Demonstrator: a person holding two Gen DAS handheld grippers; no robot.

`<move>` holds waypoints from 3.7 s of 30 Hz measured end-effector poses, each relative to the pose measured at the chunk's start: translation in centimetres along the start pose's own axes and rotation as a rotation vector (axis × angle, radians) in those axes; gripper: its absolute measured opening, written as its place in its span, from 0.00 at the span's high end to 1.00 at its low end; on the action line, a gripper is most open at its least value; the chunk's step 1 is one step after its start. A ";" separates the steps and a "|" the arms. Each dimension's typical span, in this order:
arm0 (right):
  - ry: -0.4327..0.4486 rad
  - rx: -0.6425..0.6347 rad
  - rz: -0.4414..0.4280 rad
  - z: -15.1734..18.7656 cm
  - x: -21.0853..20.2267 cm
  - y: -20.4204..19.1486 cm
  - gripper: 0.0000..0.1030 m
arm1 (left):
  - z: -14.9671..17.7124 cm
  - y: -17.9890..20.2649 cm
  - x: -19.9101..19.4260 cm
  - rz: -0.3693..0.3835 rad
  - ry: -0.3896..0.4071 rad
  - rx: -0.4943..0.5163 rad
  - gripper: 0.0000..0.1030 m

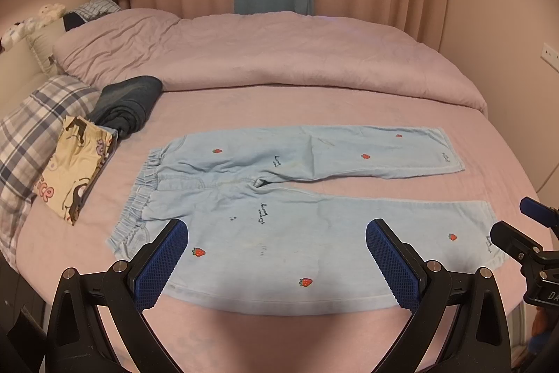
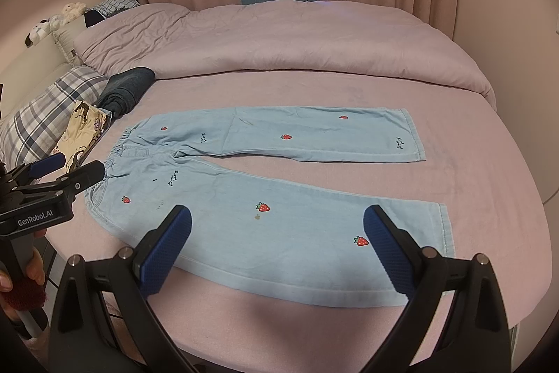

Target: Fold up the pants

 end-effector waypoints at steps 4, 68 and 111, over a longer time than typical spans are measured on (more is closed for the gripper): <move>-0.006 0.004 0.005 0.0 0.2 0.1 0.04 | 0.1 0.0 0.1 0.002 -0.001 0.000 0.01; -0.245 -0.281 -0.282 -14.6 30.9 -3.3 0.23 | -9.8 -13.5 28.3 0.153 -0.340 0.094 0.02; -0.368 -0.749 -0.145 -10.5 34.5 -8.2 0.97 | -9.6 -17.0 26.5 0.033 -0.254 0.181 0.92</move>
Point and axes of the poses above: each gripper's, at about its wrist camera, not at the fingertips, and x roughly the way its jaws point, y to its right, z to its underside, the point moved 6 cm from there along x, roughly the way its jaws point, and after that the axes turned 1 degree about -z, right-handed, at the moved point
